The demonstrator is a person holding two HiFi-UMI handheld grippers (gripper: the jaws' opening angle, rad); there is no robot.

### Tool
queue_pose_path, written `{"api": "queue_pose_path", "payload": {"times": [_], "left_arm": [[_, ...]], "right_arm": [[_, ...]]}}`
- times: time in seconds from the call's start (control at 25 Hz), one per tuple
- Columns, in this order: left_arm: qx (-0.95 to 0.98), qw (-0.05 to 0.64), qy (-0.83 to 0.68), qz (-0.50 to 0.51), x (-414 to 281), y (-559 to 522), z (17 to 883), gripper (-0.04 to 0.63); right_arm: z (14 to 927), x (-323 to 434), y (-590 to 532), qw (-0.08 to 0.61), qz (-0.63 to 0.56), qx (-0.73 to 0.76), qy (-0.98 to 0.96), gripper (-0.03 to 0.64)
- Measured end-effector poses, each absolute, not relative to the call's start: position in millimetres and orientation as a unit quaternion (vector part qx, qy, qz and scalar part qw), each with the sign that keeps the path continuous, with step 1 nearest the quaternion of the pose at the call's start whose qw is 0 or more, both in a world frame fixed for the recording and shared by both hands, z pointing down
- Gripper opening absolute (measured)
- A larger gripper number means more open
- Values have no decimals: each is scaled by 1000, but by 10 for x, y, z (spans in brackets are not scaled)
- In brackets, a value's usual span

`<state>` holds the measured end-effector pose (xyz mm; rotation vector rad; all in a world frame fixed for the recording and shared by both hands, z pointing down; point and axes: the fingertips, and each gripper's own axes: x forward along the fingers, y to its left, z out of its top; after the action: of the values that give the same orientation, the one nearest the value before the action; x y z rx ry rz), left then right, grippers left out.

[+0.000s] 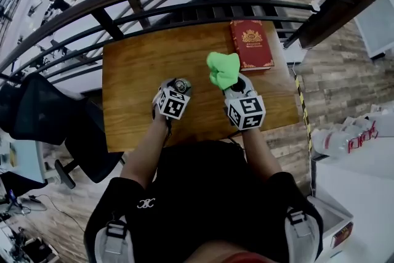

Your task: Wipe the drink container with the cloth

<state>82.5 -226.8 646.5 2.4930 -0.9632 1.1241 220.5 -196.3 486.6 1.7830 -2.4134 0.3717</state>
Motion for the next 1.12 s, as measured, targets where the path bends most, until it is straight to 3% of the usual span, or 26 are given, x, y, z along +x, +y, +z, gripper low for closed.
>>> {"api": "queue_pose_path", "payload": {"times": [0.4,0.64,0.88,1.08,1.12], "left_arm": [[864,92,-350,349,781,-2257,6106,324],[873,92,-398,267,505,-2269,5521,315],[854,72,-494,145,-206,-2420,4734,194],[818,34,-569,71,-890,-2392,4115,54],[812,26,-579,67,-1010,-2376,4043,53]], "right_arm": [[4717,2145,-1901,45,111,587,-801,51],[4466,1964,-1970,27,87,585,-806,51],[4072,1593,-2117,4,40,577,-816,51],[3736,1221,-2251,-15,6,579,-815,51],[3678,1144,-2269,-18,0,579,-815,51]]}}
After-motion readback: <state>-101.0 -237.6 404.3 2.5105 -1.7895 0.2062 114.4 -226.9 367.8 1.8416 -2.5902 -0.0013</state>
